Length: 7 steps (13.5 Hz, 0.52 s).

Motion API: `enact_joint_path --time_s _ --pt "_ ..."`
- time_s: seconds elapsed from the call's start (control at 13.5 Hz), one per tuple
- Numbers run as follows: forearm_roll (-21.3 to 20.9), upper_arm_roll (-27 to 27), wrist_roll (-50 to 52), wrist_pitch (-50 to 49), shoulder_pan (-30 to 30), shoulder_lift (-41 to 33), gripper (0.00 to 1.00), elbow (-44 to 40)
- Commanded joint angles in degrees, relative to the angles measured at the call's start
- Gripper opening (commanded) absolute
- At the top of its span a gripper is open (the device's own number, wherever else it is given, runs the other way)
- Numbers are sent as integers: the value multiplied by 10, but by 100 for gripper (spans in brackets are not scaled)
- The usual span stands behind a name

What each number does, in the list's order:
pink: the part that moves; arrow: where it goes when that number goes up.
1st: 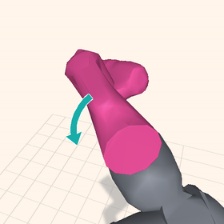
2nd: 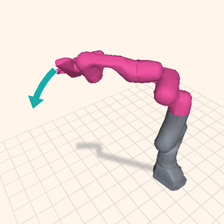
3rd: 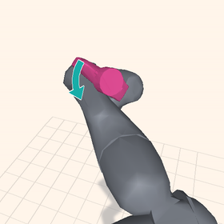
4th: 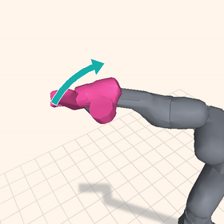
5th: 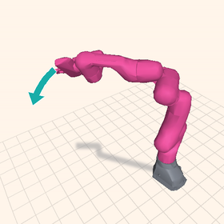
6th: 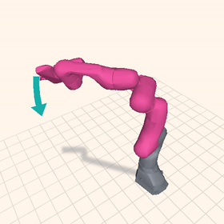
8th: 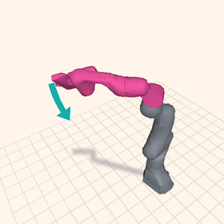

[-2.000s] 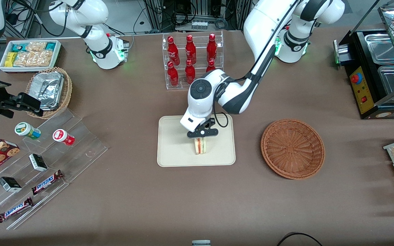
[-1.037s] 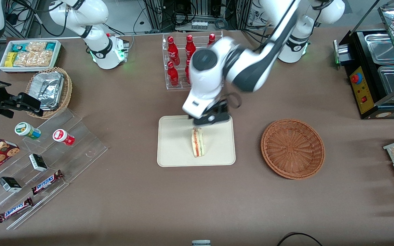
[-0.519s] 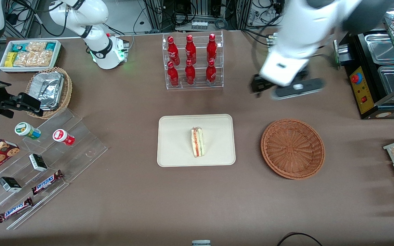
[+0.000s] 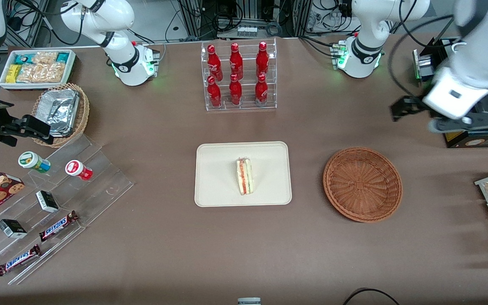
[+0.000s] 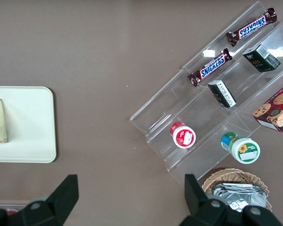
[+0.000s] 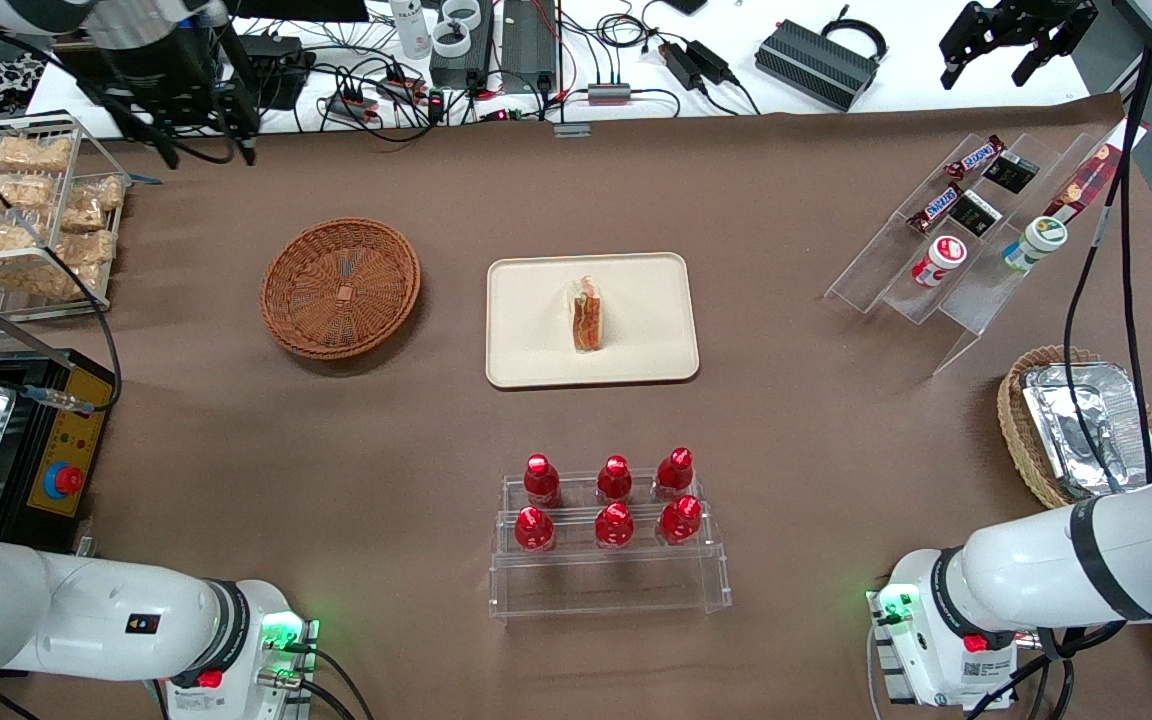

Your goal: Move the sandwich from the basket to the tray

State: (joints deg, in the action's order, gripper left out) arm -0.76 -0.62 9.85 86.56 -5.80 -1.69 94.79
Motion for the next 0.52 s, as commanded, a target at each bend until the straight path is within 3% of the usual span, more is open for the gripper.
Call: enact_joint_path --time_s 0.0,0.44 --pt "8 -5 -66 -3 64 -12 100 11" --pt "4 12 -95 -17 70 41 100 -36"
